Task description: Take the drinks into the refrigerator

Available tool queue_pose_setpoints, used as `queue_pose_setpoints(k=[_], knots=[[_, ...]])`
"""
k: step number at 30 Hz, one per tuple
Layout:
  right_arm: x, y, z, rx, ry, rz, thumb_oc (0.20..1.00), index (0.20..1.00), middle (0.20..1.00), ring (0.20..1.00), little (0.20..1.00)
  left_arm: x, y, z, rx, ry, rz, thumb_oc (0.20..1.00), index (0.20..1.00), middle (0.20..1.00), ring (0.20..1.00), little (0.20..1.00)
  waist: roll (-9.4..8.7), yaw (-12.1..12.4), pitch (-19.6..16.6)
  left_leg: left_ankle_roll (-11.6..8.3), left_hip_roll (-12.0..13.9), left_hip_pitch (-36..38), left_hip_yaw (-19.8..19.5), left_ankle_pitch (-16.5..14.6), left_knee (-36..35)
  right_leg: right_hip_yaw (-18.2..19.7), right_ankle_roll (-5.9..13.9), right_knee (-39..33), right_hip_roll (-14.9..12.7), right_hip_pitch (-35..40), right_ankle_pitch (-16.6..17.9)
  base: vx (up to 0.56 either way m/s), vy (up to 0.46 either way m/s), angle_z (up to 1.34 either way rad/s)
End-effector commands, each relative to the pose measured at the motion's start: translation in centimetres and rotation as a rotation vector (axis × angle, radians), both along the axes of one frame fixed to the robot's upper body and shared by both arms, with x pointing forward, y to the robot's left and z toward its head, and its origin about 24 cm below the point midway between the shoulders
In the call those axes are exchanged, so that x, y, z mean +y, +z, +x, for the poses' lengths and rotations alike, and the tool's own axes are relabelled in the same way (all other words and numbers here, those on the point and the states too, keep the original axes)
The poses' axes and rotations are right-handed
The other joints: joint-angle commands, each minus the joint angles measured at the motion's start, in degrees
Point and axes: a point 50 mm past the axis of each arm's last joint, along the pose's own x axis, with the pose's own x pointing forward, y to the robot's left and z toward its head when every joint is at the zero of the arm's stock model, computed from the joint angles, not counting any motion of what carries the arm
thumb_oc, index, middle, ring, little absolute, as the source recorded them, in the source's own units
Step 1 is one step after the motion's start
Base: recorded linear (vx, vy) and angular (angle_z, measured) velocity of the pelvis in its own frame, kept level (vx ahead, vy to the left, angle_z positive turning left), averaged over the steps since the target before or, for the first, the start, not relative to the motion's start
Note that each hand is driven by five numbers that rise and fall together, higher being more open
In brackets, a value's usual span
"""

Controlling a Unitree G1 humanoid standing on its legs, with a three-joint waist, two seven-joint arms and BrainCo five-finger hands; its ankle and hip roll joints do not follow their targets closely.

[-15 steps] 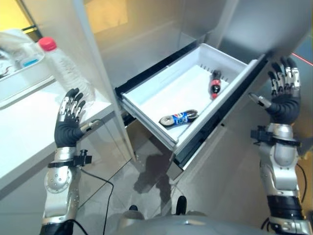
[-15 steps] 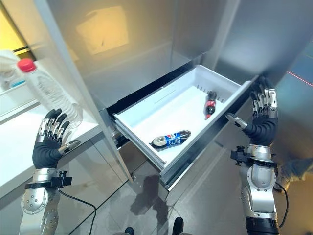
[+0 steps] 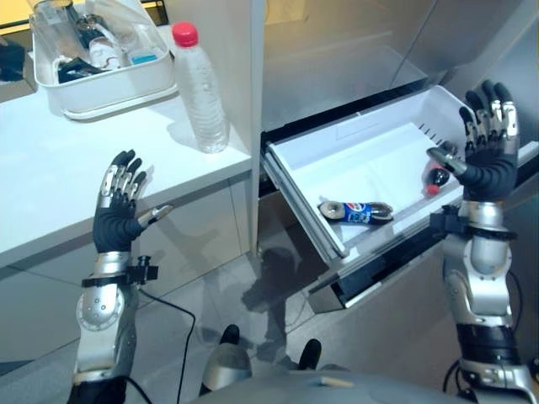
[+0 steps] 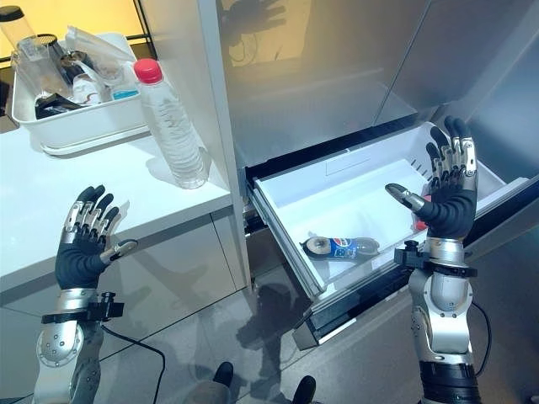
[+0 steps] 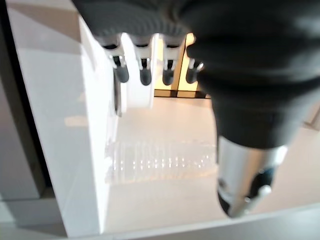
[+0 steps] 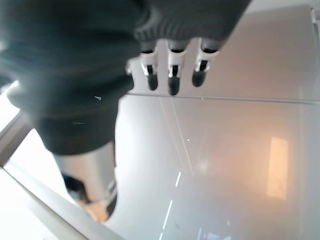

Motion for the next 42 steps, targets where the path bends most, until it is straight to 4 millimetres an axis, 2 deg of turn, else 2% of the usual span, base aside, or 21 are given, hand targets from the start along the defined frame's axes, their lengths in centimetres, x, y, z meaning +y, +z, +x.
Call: queue_pose_setpoints(k=[1,11,18,25,30,34,42], knots=[[0.1,2.7,-0.5,-0.122,0.025,-0.068,1.0,1.0,1.0,1.0,1.0,0.1,2.2,-0.1,-0.126,0.014,0.039,1.0,1.0,1.0,1.0,1.0,0.95,-1.1,-2.4,4.0,-1.3,0.5,0.9,-0.8,-1.6,0.0,0.31,14.3,-1.0,-2.0,-8.2,0.0,-0.002,0.08],[0.7,1.6,0.0,-0.07,0.063,-0.05,1.0,1.0,1.0,1.0,1.0,-0.2,1.9,0.1,-0.109,0.022,0.065,1.0,1.0,1.0,1.0,1.0,0.61,-1.4,-2.7,4.28,-1.5,1.7,2.0,-1.5,-1.6,0.8,0.44,13.8,-1.4,-1.5,-7.8,0.0,0.003,0.01],[1.0,1.6,0.1,-0.063,0.088,-0.059,1.0,1.0,1.0,1.0,1.0,0.4,1.4,0.9,-0.069,0.056,0.099,1.0,1.0,1.0,1.0,1.0,1.05,-1.8,-3.2,4.28,-1.4,3.1,3.6,-2.1,-1.6,2.2,0.53,12.8,-1.3,-0.7,-7.6,0.01,0.016,-0.15],[1.2,2.0,0.3,-0.075,0.123,-0.058,1.0,1.0,1.0,1.0,1.0,1.8,1.5,2.7,-0.041,0.131,0.159,1.0,1.0,1.0,1.0,1.0,1.13,-2.8,-3.6,4.08,-1.3,3.9,5.1,-2.5,-1.6,3.3,0.65,12.0,-0.9,-0.4,-7.2,0.01,0.014,-0.11],[1.5,2.3,0.5,-0.076,0.165,-0.06,1.0,1.0,1.0,1.0,1.0,3.0,2.5,3.9,-0.048,0.186,0.183,1.0,1.0,1.0,1.0,1.0,0.98,-3.9,-3.7,3.94,-1.1,4.4,6.2,-2.8,-1.6,4.5,0.69,11.6,-0.5,-0.4,-6.9,0.01,0.016,-0.13],[1.5,2.4,0.6,-0.067,0.184,-0.071,1.0,1.0,1.0,1.0,1.0,4.1,3.9,4.5,-0.065,0.241,0.264,1.0,1.0,1.0,1.0,1.0,0.78,-4.4,-3.6,3.84,-1.1,4.7,7.0,-3.0,-1.6,5.0,0.79,11.5,-0.1,-0.5,-6.8,0.01,0.013,-0.18],[1.5,2.9,0.3,-0.08,0.21,-0.087,1.0,1.0,1.0,1.0,1.0,6.8,4.3,4.7,-0.019,0.354,0.317,1.0,1.0,1.0,1.0,1.0,0.68,-5.4,-3.5,3.79,-1.1,5.0,8.0,-3.3,-1.6,6.2,0.99,11.0,0.3,-0.6,-6.6,0.01,0.016,-0.11]])
